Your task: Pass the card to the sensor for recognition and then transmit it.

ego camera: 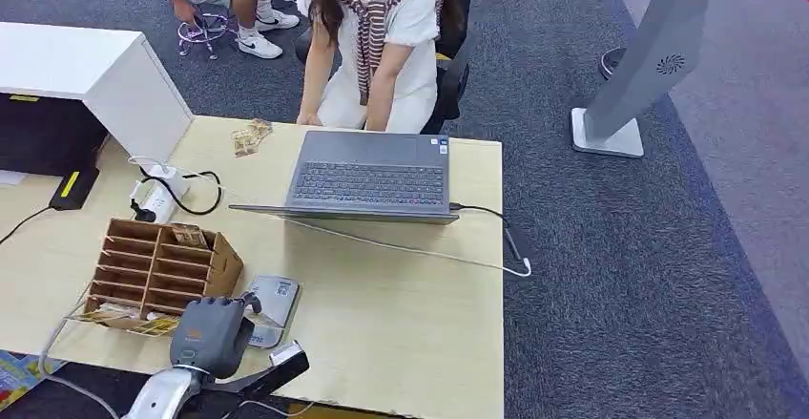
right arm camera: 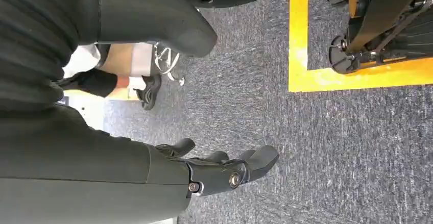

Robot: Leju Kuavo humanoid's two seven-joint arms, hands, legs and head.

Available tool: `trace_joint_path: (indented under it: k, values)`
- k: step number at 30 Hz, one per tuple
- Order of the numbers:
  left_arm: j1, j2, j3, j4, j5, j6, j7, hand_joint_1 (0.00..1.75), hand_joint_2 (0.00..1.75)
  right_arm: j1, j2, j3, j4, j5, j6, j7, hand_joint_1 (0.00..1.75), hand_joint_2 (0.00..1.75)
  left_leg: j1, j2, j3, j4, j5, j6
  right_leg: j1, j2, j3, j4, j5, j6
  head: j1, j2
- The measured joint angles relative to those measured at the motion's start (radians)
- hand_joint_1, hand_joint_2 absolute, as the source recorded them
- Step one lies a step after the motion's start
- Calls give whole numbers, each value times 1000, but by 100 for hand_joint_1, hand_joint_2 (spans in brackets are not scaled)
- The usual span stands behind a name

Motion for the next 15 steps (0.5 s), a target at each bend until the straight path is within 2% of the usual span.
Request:
trace_joint_path:
  k: [15]
  values:
    - [-35, 2, -1, 45, 3, -11, 26, 175, 175, -1, 0, 0, 0, 13, 8, 1, 0, 175, 0, 0, 0, 0, 0, 0, 0, -1, 0, 0, 0, 0, 0, 0]
